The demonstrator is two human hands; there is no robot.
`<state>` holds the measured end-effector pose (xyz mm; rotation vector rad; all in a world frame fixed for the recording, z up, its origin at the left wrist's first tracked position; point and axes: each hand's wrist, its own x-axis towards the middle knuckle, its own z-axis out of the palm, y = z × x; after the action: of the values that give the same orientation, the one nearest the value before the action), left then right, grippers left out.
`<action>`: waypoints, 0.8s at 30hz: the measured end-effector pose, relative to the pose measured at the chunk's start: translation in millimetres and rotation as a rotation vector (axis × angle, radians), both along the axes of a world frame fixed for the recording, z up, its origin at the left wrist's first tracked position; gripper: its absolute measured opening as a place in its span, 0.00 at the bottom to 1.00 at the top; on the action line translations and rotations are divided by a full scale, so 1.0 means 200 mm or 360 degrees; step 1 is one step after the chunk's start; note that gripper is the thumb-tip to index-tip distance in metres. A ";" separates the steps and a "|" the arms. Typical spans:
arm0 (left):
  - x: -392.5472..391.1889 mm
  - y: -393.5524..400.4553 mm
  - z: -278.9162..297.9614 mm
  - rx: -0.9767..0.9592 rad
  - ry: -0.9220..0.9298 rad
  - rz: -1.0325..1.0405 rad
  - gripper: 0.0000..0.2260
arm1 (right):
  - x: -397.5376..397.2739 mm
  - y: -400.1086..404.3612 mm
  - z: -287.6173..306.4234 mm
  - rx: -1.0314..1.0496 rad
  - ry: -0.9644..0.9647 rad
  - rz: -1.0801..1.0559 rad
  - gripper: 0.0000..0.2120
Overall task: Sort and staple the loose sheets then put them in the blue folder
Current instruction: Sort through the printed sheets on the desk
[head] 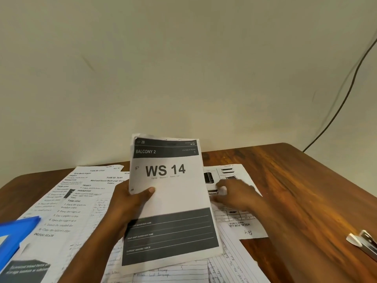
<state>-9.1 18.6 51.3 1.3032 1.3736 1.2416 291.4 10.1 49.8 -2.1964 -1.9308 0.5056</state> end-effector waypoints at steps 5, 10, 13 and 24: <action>0.00 -0.01 0.00 0.0003 -0.0008 -0.0013 0.17 | 0.29 0.20 -0.25 0.0197 -0.0012 -0.0583 0.42; 0.01 -0.01 -0.01 0.0014 0.0016 -0.0029 0.17 | 0.27 0.13 -0.13 0.0199 0.0387 -0.0580 0.33; 0.02 -0.02 -0.01 -0.0011 0.0026 -0.0023 0.18 | 0.23 0.06 -0.05 0.0185 0.0674 -0.0671 0.26; 0.00 0.01 -0.04 -0.0075 0.0011 -0.0027 0.18 | 0.29 0.08 -0.04 0.0689 0.1581 -0.0712 0.05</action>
<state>-8.2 20.1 43.2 1.2852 1.3857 1.1878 350.2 26.2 41.4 -1.5393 -0.8905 0.7921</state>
